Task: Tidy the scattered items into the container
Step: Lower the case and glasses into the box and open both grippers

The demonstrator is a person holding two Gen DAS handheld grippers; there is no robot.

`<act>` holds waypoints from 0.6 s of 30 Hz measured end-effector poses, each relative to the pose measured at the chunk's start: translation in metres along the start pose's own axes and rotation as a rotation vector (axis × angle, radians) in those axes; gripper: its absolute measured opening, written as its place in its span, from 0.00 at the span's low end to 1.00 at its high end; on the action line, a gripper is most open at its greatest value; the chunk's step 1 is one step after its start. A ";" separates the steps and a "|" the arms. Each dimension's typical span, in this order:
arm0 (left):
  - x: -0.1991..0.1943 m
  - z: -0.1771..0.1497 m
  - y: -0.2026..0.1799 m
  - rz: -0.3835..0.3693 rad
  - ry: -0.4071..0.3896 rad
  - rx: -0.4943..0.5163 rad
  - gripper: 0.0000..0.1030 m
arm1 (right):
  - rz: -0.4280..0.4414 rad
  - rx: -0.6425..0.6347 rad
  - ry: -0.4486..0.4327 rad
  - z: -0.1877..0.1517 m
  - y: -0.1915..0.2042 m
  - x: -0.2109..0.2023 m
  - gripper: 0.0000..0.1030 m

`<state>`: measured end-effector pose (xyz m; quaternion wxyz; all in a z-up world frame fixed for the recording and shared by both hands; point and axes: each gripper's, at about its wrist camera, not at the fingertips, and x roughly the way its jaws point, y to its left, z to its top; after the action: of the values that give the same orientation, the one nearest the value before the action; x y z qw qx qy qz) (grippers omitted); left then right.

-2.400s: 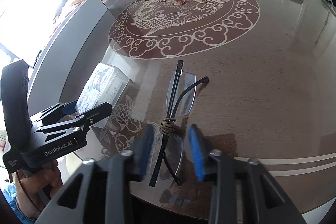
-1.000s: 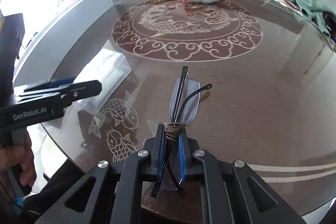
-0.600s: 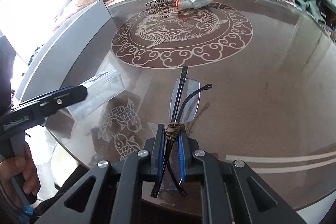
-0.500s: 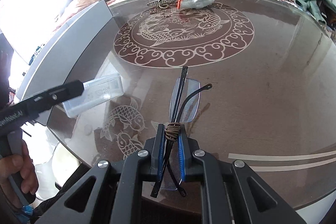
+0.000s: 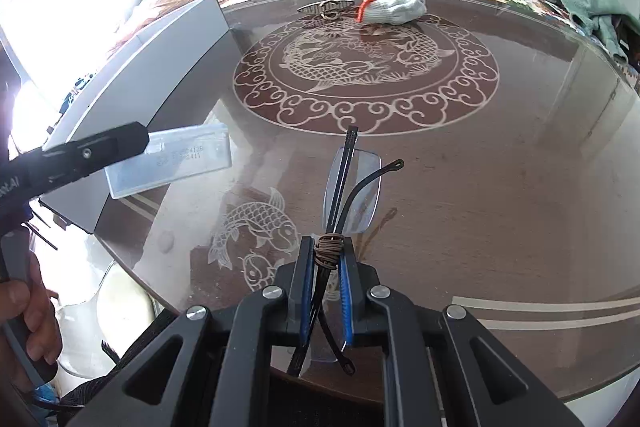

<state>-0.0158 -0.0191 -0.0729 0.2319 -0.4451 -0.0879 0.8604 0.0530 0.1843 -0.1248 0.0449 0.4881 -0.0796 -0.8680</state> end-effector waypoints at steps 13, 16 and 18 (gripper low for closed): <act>-0.144 0.075 0.141 0.153 -0.318 -0.200 0.59 | 0.234 -0.213 -0.139 0.109 0.149 -0.024 0.12; -0.164 0.081 0.195 0.229 -0.337 -0.267 0.59 | 0.316 -0.275 -0.148 0.133 0.203 -0.020 0.12; -0.169 0.080 0.226 0.271 -0.328 -0.307 0.59 | 0.373 -0.318 -0.143 0.145 0.243 -0.013 0.12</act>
<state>-0.0690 -0.2938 0.0156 0.0269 -0.3374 -0.1935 0.9209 -0.0640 -0.0392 0.0039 0.2745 0.3891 -0.0337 -0.8787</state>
